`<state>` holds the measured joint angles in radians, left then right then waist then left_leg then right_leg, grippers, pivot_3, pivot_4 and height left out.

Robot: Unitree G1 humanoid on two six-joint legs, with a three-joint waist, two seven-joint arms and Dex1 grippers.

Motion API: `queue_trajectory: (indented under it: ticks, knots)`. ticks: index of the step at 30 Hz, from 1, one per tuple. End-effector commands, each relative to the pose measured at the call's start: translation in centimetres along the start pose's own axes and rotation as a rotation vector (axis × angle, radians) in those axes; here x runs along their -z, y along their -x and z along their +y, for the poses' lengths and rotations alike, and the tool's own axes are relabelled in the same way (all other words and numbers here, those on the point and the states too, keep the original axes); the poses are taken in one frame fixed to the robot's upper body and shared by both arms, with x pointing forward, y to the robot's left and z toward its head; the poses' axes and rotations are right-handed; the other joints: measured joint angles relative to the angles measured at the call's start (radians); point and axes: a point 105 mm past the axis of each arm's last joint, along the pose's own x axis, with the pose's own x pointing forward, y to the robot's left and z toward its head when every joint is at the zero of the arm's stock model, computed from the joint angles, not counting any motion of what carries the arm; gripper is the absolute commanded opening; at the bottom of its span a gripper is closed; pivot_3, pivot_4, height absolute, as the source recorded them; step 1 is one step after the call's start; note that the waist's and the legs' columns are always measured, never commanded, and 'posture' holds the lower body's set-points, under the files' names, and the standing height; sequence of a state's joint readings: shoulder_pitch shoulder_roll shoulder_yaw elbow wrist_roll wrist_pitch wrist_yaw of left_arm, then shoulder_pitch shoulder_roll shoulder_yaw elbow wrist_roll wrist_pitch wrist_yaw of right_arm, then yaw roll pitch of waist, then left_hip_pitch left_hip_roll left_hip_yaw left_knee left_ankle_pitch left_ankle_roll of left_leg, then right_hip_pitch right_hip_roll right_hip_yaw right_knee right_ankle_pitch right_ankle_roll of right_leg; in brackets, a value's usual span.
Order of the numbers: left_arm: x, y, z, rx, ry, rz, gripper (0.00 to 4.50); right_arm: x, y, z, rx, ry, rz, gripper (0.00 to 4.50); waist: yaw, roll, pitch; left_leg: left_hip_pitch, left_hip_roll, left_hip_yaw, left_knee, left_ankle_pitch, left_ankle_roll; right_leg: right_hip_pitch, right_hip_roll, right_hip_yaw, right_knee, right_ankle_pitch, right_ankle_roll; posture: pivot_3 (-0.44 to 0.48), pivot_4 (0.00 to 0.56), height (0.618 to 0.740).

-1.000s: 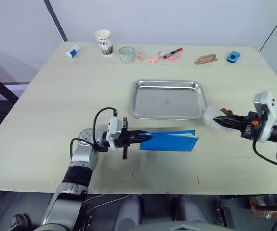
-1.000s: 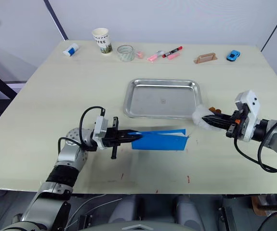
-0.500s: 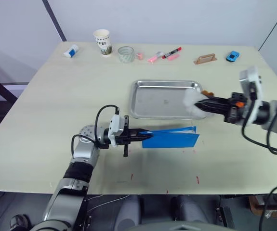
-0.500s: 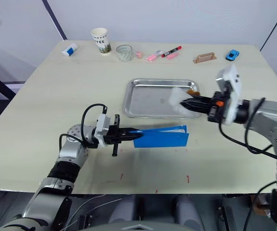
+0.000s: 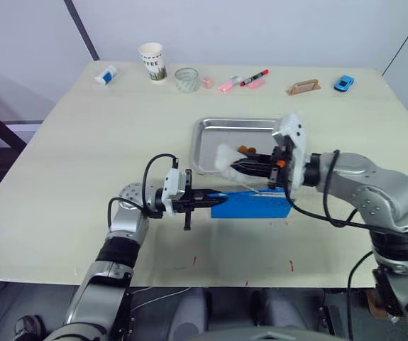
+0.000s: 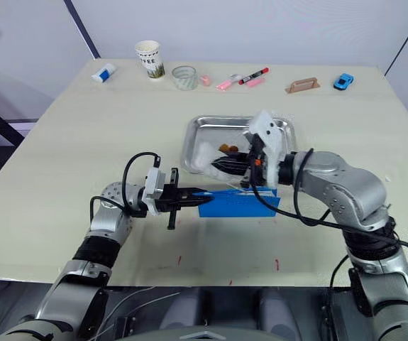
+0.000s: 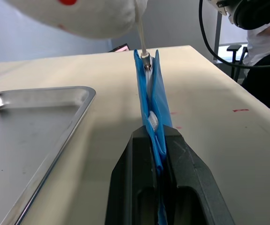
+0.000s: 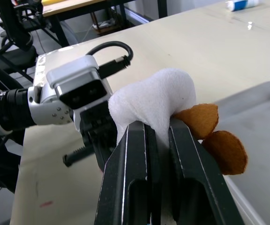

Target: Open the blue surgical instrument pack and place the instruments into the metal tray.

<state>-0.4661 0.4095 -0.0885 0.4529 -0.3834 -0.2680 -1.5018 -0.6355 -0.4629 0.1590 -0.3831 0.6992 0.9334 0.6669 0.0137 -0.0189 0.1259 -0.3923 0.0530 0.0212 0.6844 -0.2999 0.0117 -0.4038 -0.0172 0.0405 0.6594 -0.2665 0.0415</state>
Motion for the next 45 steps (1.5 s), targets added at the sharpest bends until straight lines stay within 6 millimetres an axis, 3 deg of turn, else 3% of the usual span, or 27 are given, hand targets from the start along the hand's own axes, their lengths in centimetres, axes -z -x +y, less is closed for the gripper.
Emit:
queue_trajectory:
  ticks: [1,11,17,27,32,36,41,45]
  knots:
    - [1.1,-0.1,-0.6,0.023,0.026,0.039,0.00,-1.4,-0.3,0.4,-0.010,0.059,-0.051,0.05,0.000,0.000,0.000,0.000,0.000,0.000,0.000,0.000,0.000,0.000,0.000,0.000,0.000,0.000,0.000,0.000,0.150,0.740]
    - [1.4,0.1,-0.6,0.011,0.033,0.051,0.00,-1.2,-0.1,-0.1,0.006,0.051,-0.050,0.05,-0.002,0.000,0.000,0.000,0.000,0.000,0.000,0.000,0.000,0.000,0.000,0.000,0.000,0.000,0.000,0.000,0.150,0.740]
    - [1.2,-0.3,-0.6,0.021,0.035,0.043,0.00,-1.3,-1.9,0.7,-0.029,0.059,-0.057,0.05,-0.002,0.000,0.000,0.000,0.000,0.000,0.000,0.000,0.000,0.000,0.000,0.000,0.000,0.000,0.000,0.000,0.150,0.740]
    - [1.0,-0.4,-0.4,0.020,0.036,0.048,0.00,-1.0,-2.7,1.1,-0.042,0.045,-0.062,0.05,-0.003,0.000,0.000,0.000,0.000,0.000,0.000,0.000,0.000,0.000,0.000,0.000,0.000,0.000,0.000,0.000,0.150,0.740]
    - [1.0,-0.2,-0.4,0.006,0.041,0.054,0.00,-1.7,-1.0,1.0,-0.029,0.076,-0.102,0.05,-0.001,0.000,0.000,0.000,0.000,0.000,0.000,0.000,0.000,0.000,0.000,0.000,0.000,0.000,0.000,0.000,0.150,0.740]
    - [1.0,-0.2,-0.2,-0.010,0.043,0.055,0.00,-2.0,0.9,2.9,-0.093,0.090,-0.128,0.05,0.000,0.000,0.000,0.000,0.000,-0.001,0.000,0.000,0.000,0.000,0.000,0.000,0.000,0.000,0.000,0.000,0.150,0.740]
    - [0.9,-0.3,0.0,-0.028,0.050,0.047,0.00,0.1,1.8,4.8,-0.163,0.123,-0.047,0.05,-0.001,0.000,0.000,0.000,0.000,-0.001,0.000,0.000,0.000,0.000,0.000,0.000,-0.001,0.000,0.000,0.000,0.150,0.740]
    - [0.9,-0.4,0.1,-0.017,0.046,0.055,0.00,2.0,1.8,5.2,-0.196,0.137,0.032,0.05,0.000,0.000,0.000,0.000,-0.001,-0.001,0.000,0.000,0.000,0.000,0.000,0.000,-0.001,0.000,0.000,0.000,0.150,0.740]
